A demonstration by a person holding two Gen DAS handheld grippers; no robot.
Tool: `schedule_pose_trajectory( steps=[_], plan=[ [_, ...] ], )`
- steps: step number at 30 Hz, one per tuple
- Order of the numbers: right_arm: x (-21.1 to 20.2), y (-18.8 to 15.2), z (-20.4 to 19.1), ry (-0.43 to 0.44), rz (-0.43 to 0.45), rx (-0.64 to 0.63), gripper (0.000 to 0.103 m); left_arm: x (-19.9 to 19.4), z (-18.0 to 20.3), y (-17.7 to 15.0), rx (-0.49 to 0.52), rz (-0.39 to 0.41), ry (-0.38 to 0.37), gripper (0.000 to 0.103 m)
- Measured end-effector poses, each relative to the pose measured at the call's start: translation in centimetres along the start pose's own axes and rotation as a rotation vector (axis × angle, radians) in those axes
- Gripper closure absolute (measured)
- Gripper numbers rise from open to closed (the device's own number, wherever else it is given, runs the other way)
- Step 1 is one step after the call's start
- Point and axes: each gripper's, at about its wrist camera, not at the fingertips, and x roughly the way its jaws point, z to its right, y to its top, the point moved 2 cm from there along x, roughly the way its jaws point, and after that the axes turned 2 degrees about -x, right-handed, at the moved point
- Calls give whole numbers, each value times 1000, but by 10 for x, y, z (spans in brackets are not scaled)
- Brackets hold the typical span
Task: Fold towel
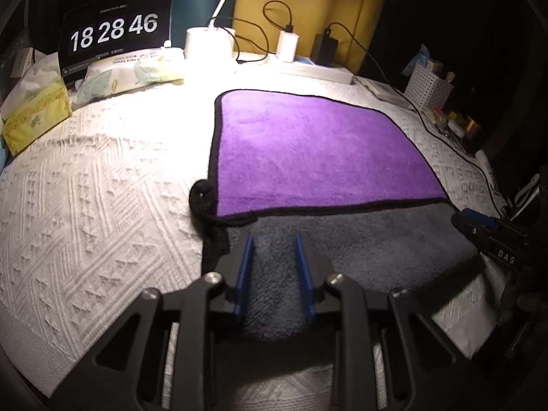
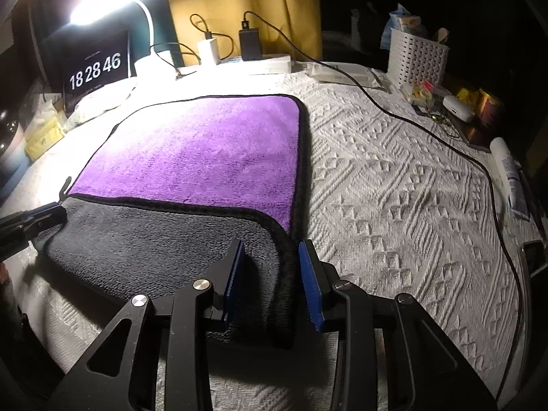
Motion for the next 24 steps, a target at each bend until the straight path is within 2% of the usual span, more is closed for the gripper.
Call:
schedule_pose_trajectory(
  steps=[4,10,15,24],
  plan=[
    [-2,0,-3,5,1,-15,68,-1,-1,-1,-4,1,-8,85],
    [-2,-1,-7,20,8,-22,85,-4,3,-2,6,7,-22,93],
    [-10,1,-14,-13,30,-63,99,-10,4,-2,10,23,-36,96],
    [-35,9,-20,-24,106,-84,99,-20,5,0,15,54,-53,97]
  ],
)
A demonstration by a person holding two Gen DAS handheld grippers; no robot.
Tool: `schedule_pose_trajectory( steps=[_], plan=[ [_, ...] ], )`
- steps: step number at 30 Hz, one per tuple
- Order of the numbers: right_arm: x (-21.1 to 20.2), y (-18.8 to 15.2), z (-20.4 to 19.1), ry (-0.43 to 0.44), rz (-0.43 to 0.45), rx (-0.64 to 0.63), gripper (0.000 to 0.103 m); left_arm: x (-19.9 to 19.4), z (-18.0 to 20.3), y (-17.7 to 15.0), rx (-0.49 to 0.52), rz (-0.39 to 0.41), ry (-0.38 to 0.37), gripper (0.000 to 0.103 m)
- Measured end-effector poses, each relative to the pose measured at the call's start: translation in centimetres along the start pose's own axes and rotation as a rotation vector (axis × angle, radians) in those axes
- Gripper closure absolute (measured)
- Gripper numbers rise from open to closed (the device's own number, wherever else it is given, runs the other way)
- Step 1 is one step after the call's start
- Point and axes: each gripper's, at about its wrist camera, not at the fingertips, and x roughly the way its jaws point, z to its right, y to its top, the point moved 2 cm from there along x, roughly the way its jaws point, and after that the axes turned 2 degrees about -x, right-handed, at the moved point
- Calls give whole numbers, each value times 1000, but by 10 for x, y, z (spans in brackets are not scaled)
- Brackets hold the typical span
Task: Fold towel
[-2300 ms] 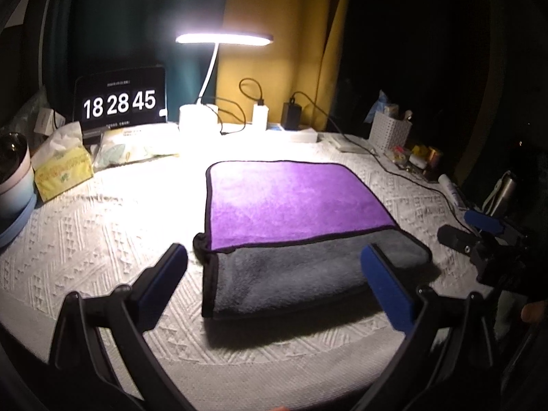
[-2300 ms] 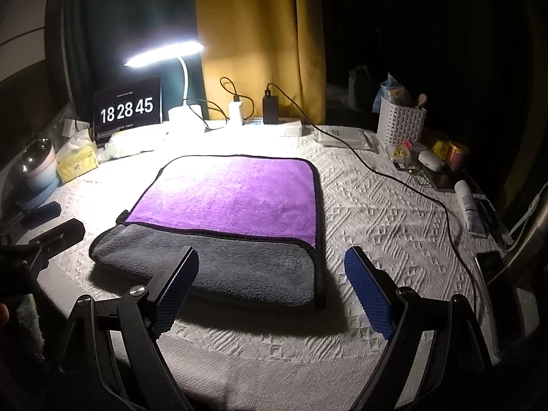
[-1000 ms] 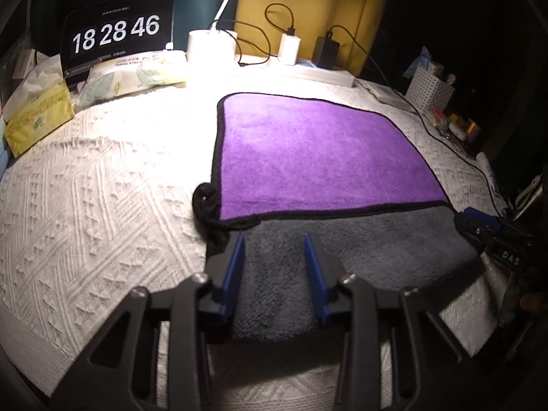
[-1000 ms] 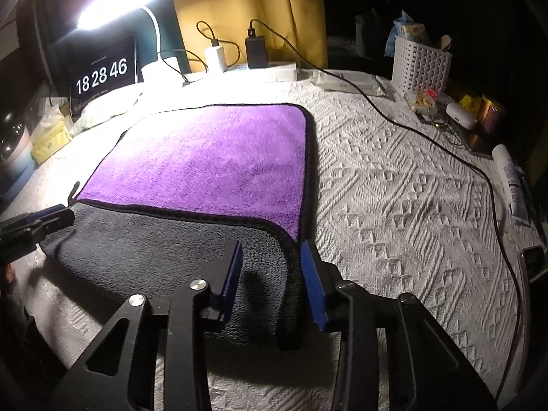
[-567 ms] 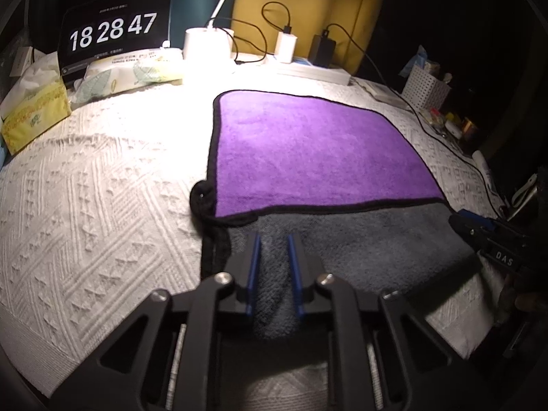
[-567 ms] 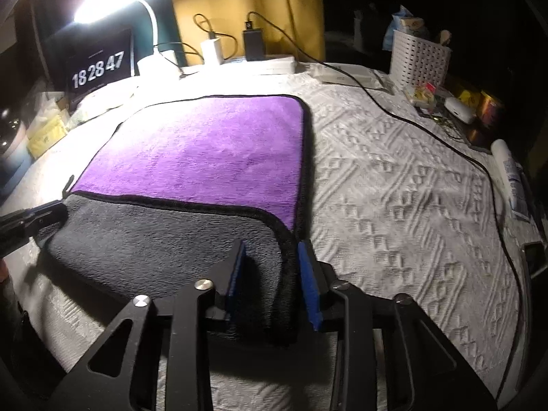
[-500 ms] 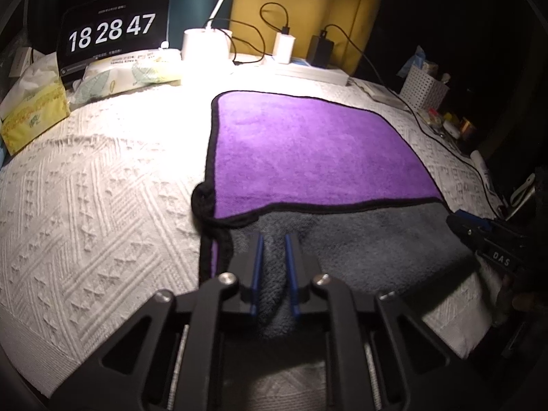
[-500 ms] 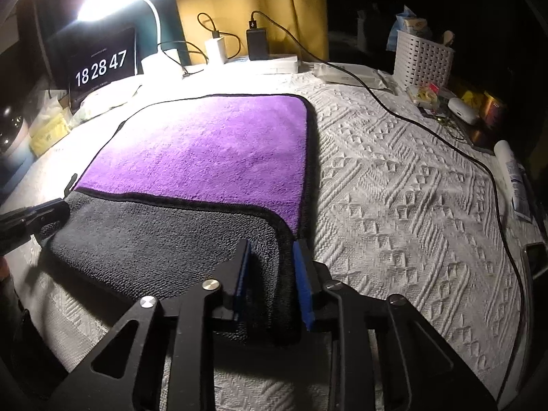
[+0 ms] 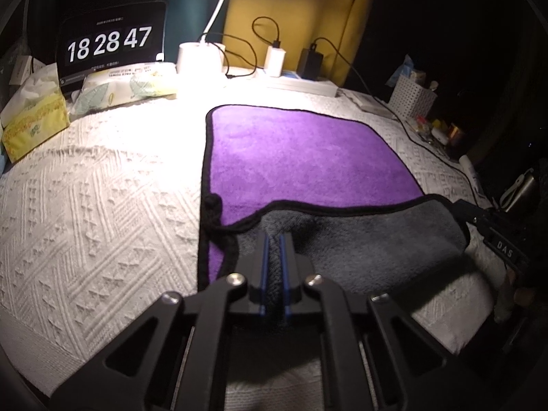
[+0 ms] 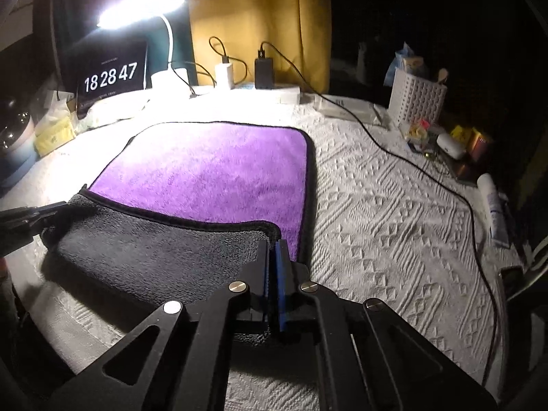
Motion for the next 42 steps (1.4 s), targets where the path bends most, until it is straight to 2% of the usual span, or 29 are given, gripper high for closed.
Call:
schedule_pose_trajectory(
  steps=[11,22,42],
  plan=[
    [-19,11,1,-16,58,6,99,-16,5,11,17,54,-13,97],
    [-21,29,4,-25,108,-3,99,-21,7,31,45,102,-10,97],
    [-2,64,19,-46,161,-10,99,-2,5,67,56,151,10,97]
  ],
)
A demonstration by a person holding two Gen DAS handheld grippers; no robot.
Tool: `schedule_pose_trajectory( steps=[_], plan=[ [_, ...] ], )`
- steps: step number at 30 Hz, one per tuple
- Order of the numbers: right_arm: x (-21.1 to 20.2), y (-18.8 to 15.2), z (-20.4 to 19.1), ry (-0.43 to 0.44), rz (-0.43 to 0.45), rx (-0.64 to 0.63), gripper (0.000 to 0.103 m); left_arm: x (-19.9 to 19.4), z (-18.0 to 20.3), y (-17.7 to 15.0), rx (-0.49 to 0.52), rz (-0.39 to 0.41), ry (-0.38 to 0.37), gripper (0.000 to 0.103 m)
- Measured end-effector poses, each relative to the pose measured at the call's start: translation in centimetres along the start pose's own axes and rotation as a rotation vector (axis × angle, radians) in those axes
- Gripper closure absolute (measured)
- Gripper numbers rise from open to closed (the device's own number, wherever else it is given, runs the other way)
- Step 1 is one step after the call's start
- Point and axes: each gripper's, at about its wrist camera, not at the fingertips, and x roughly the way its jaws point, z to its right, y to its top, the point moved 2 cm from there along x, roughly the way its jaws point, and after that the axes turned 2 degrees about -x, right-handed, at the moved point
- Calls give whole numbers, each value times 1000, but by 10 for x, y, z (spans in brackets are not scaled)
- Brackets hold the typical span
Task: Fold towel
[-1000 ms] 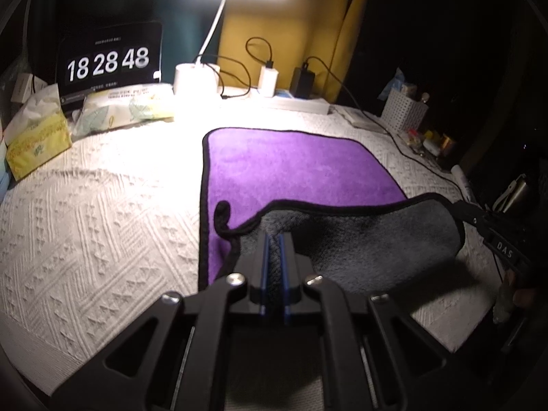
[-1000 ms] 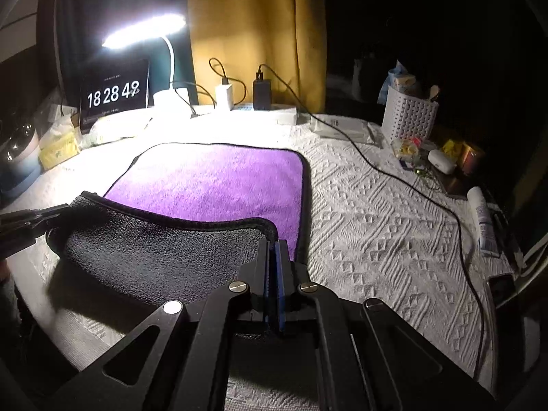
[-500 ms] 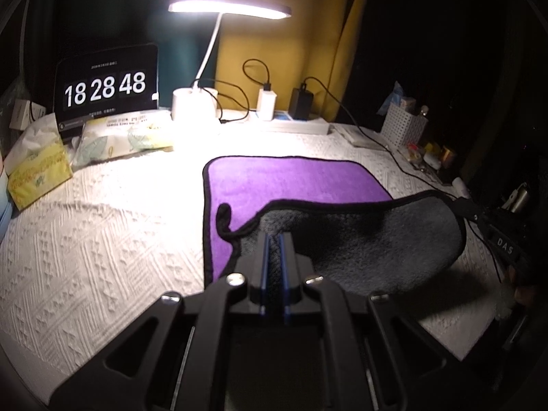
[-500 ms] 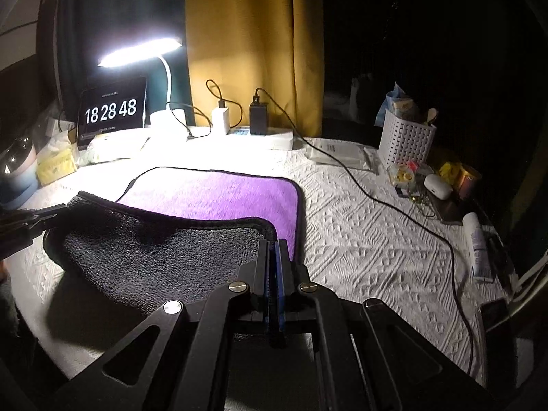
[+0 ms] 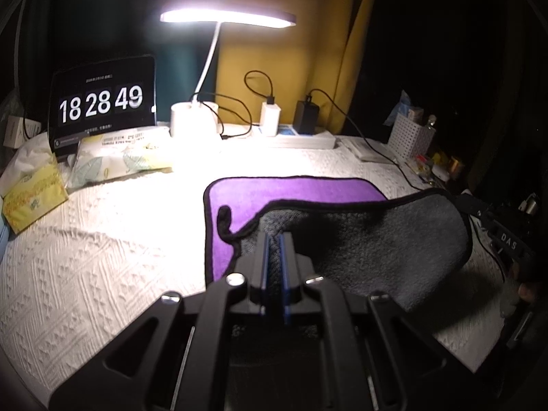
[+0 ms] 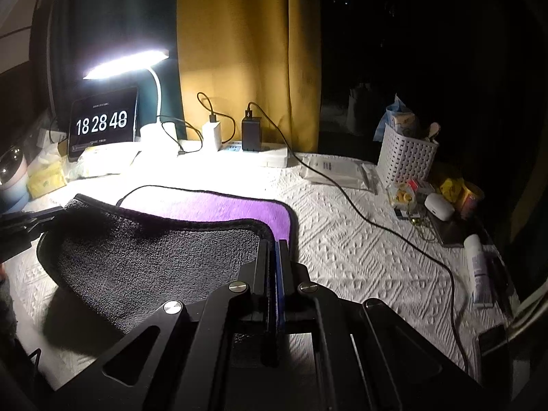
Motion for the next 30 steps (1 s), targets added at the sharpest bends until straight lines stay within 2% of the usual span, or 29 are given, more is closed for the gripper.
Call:
schedule_pose_trajectory(
  steps=[24,30],
  plan=[
    [37,26,13,-8,20,-10,99,42,-4,41,13,38,26,97],
    [61,34,15,-8,11,-9,99,54,-6,47,18,41,29,97]
  ],
)
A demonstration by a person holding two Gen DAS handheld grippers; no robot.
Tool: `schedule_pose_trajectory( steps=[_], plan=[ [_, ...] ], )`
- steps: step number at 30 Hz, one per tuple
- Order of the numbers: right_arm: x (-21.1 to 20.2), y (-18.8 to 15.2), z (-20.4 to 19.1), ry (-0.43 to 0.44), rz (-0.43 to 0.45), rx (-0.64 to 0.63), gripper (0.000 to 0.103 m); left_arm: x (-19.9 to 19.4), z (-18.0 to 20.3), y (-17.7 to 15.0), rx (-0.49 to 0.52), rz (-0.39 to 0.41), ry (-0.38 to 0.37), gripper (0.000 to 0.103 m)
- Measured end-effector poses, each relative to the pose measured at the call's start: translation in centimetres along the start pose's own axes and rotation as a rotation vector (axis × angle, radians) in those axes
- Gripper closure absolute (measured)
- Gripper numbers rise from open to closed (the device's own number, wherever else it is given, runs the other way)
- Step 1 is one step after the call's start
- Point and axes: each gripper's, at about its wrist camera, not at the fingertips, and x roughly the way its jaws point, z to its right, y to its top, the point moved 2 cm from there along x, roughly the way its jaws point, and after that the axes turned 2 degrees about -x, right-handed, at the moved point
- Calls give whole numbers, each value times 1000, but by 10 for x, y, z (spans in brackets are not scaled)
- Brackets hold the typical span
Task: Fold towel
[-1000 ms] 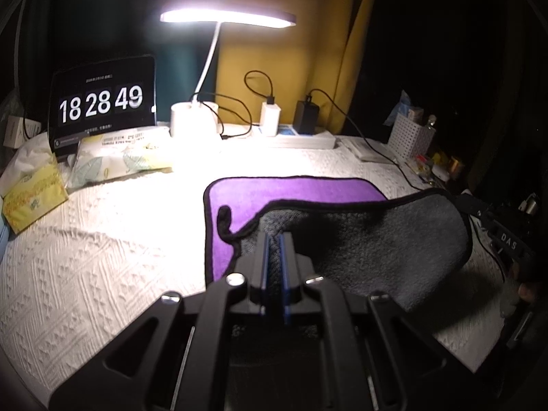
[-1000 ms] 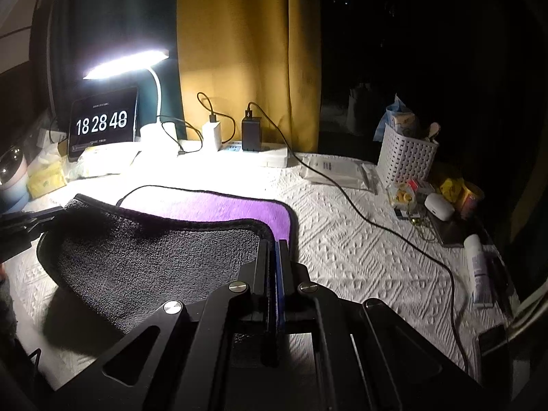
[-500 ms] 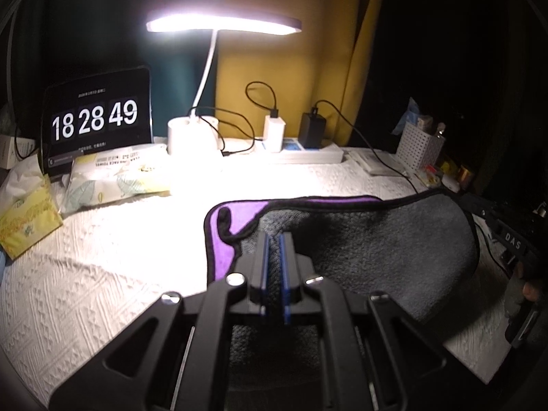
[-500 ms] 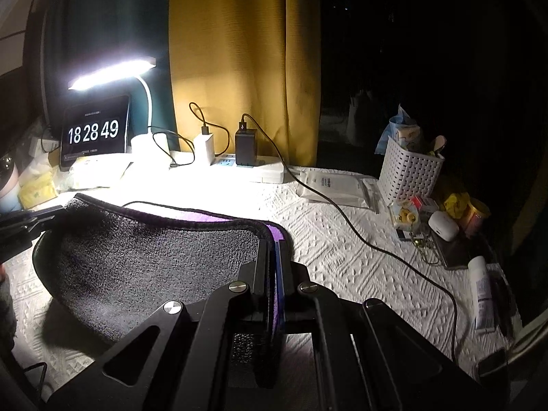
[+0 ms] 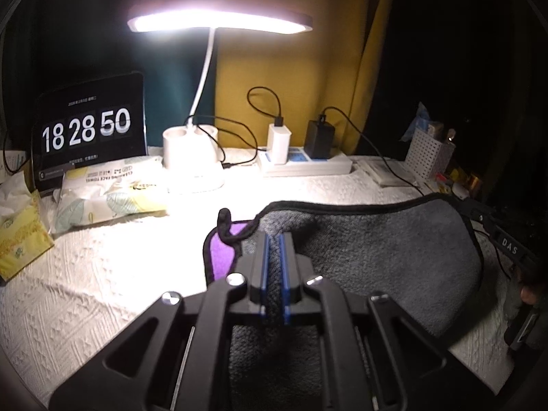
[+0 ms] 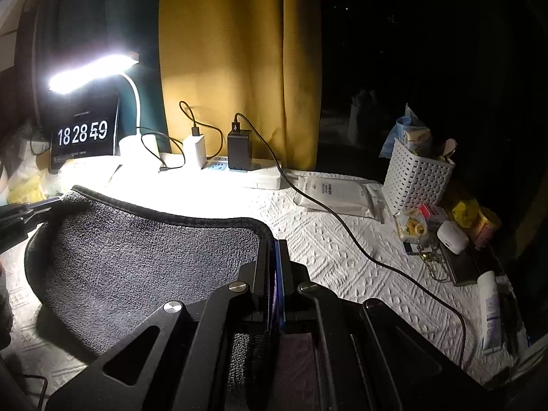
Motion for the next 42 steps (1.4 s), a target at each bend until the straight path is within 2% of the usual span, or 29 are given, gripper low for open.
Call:
schedule_pose_trajectory(
  steps=[17,31,38,42],
  plan=[
    [47,6,4,-4,-24,-10,99,47,-11,8,14,-30,24,97],
    [89,3,8,-5,-78,-2,99,84,-19,10,-2,-89,58,97],
    [104,-2,11,-26,-124,9,99,101,-25,7,-23,-156,69,95],
    [111,-3,16,-32,-157,26,99,112,-32,5,-51,-229,73,93]
  ],
)
